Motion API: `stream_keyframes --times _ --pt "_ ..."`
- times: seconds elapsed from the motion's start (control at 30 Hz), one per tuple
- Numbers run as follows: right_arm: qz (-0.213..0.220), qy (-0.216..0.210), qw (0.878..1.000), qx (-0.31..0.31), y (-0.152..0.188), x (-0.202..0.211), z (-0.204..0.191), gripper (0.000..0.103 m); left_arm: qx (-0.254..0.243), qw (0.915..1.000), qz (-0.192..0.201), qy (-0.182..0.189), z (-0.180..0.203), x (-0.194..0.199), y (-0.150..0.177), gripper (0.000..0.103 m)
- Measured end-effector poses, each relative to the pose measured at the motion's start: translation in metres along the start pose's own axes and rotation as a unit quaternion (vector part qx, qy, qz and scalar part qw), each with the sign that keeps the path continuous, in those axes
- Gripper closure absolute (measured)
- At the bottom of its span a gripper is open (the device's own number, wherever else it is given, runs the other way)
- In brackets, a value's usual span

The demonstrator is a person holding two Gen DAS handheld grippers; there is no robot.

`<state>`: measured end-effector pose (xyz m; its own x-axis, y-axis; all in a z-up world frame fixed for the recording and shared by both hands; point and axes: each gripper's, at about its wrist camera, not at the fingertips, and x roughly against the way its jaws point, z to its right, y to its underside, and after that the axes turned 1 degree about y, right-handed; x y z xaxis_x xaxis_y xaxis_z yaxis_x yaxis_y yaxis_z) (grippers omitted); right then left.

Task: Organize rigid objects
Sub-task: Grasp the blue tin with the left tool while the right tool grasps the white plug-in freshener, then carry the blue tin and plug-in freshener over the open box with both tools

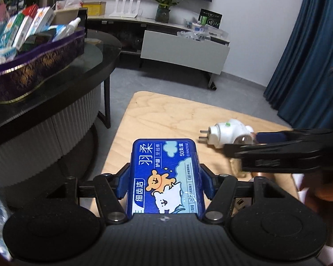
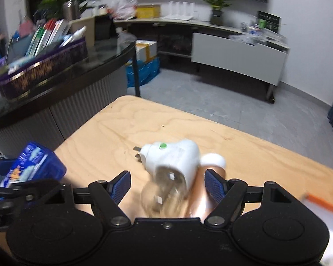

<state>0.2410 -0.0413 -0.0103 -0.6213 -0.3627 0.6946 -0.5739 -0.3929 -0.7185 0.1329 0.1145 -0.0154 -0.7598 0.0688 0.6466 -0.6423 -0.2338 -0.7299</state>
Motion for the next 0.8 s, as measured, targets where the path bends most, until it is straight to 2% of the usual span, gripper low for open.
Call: stream_keyframes --times 0.13,0.2,0.4,0.5,0.63,0.67,0.8 --pt "-0.006 -0.005 0.999 0.034 -0.006 -0.027 -0.007 0.015 0.016 0.9998 0.003 0.011 -0.003 0.000 -0.003 0.040" --pt "-0.020 -0.011 0.999 0.035 -0.005 -0.039 -0.009 0.020 0.023 0.9997 0.003 0.011 -0.004 -0.002 -0.004 0.040" --pt "-0.002 -0.028 1.000 -0.015 0.001 -0.033 -0.003 0.023 0.035 0.9994 0.004 0.007 -0.006 -0.005 -0.003 0.040" --pt "0.013 -0.031 0.999 -0.039 0.005 -0.014 0.001 0.023 0.028 0.9996 0.011 0.000 -0.005 -0.003 -0.001 0.040" --pt "0.050 -0.038 0.995 -0.076 0.013 0.035 0.008 0.023 0.026 0.9995 0.020 0.001 -0.003 0.004 0.000 0.040" --pt "0.057 -0.037 0.994 -0.080 0.015 0.048 0.010 0.033 0.024 0.9995 0.022 0.004 -0.002 0.006 0.000 0.040" --pt "0.076 -0.025 0.992 -0.099 0.029 0.104 0.022 0.033 -0.015 0.9995 0.027 -0.003 0.015 0.017 0.003 0.040"
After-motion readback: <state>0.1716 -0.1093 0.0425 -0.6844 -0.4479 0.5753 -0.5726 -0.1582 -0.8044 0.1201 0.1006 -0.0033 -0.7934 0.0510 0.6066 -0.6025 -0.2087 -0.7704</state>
